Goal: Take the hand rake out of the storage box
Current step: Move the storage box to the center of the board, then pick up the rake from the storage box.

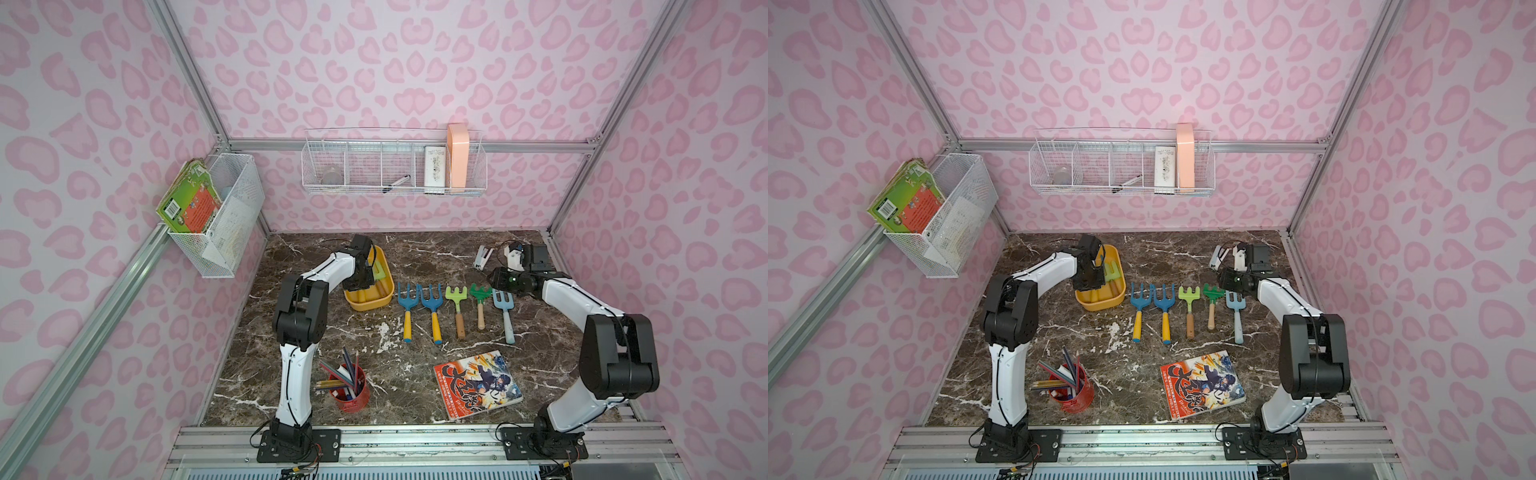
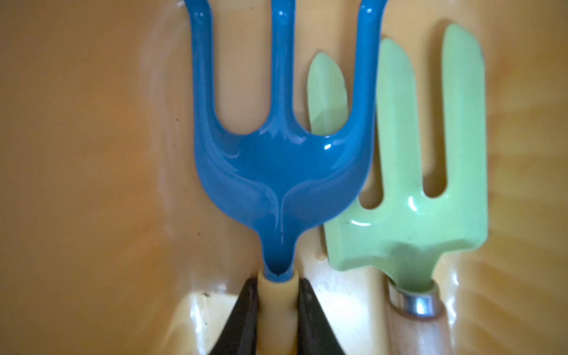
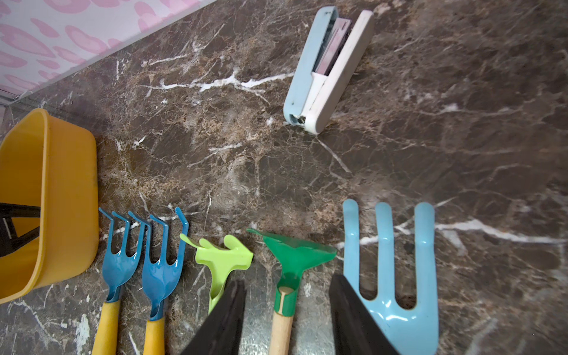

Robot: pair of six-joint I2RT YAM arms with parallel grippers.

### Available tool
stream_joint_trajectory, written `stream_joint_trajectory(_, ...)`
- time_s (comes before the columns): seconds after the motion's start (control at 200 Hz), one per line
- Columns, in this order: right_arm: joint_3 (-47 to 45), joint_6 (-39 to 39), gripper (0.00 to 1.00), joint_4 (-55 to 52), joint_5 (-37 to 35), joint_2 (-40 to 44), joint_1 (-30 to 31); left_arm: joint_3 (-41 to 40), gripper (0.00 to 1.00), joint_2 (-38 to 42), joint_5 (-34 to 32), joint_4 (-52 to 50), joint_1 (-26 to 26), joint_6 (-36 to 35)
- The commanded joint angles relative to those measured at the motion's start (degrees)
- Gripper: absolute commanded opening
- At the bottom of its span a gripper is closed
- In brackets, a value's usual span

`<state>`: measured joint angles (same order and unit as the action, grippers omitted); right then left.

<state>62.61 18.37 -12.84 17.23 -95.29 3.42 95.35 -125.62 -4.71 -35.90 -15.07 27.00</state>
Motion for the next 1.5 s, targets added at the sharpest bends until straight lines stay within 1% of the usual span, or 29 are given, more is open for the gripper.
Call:
stream_joint_trajectory(0.0, 0.64, 0.13, 0.47, 1.42, 0.32, -0.33, 0.39, -2.10, 0.17, 0.95, -2.10, -1.37, 1.80, -0.90)
stream_joint_trajectory(0.21, 1.51, 0.61, 0.47, 1.94, -0.08, -0.82, 2.32, -1.37, 0.14, 2.11, -4.35, -5.77, 5.18, -7.63)
stream_joint_trajectory(0.275, 2.00, 0.77, 0.47, 2.11, -0.10, -1.22, 2.89, -0.47, 0.13, 1.96, -1.17, -7.01, 7.20, -9.43)
stream_joint_trajectory(0.425, 3.02, 0.61, 0.47, 2.03, -0.09, -2.01, 4.34, 2.37, 0.13, 1.22, -0.22, -12.36, 10.59, -13.92)
stream_joint_trajectory(0.54, 3.18, 0.92, 0.47, 2.81, 0.44, -2.43, 4.99, 2.06, 0.12, 1.44, -3.02, -13.64, 11.83, -17.02)
stream_joint_trajectory(0.655, 4.25, 0.71, 0.47, 2.32, 0.62, -3.15, 6.03, 2.18, 0.11, 2.26, -4.45, -13.83, 12.43, -18.76)
stream_joint_trajectory(0.78, 4.49, 0.06, 0.47, 1.77, 0.30, -2.82, 6.24, 2.56, 0.11, 5.64, -3.21, -14.20, 12.02, -18.67)
stream_joint_trajectory(0.87, 4.34, -0.27, 0.47, 1.42, 0.12, -2.14, 6.17, 3.35, 0.11, 9.26, -1.90, -14.81, 10.81, -17.97)
stream_joint_trajectory(0.97, 3.90, -0.36, 0.48, 1.41, 0.08, -1.33, 5.90, 4.67, 0.10, 12.63, 1.93, -16.44, 8.78, -16.33)
stream_joint_trajectory(1.025, 3.51, -0.36, 0.48, 1.59, 0.21, -0.96, 5.68, 4.73, 0.10, 14.27, 3.72, -16.54, 6.94, -15.27)
stream_joint_trajectory(1.105, 2.88, -0.15, 0.48, 2.26, 0.66, -0.36, 5.18, 4.11, 0.10, 15.99, 4.68, -16.05, 2.41, -12.21)
stream_joint_trajectory(1.155, 2.46, -0.05, 0.48, 2.55, 0.77, -0.21, 4.78, 3.34, 0.10, 16.41, 4.28, -15.12, -0.95, -9.98)
stream_joint_trajectory(1.22, 2.34, 0.08, 0.48, 2.55, 0.92, -0.03, 4.24, 2.64, 0.10, 16.16, 2.13, -14.23, -5.00, -6.85)
stream_joint_trajectory(1.295, 2.17, -0.13, 0.48, 2.23, 0.97, 0.24, 3.93, 1.91, 0.10, 15.14, 0.47, -13.16, -8.13, -3.94)
stream_joint_trajectory(1.395, 1.38, -0.43, 0.48, 2.12, 0.86, 0.97, 3.95, 1.24, 0.10, 13.16, -0.27, -12.98, -9.99, -0.53)
stream_joint_trajectory(1.495, 0.54, -0.66, 0.48, 1.94, 0.71, 1.63, 3.87, -1.84, 0.10, 12.71, -0.56, -11.15, -11.09, 0.90)
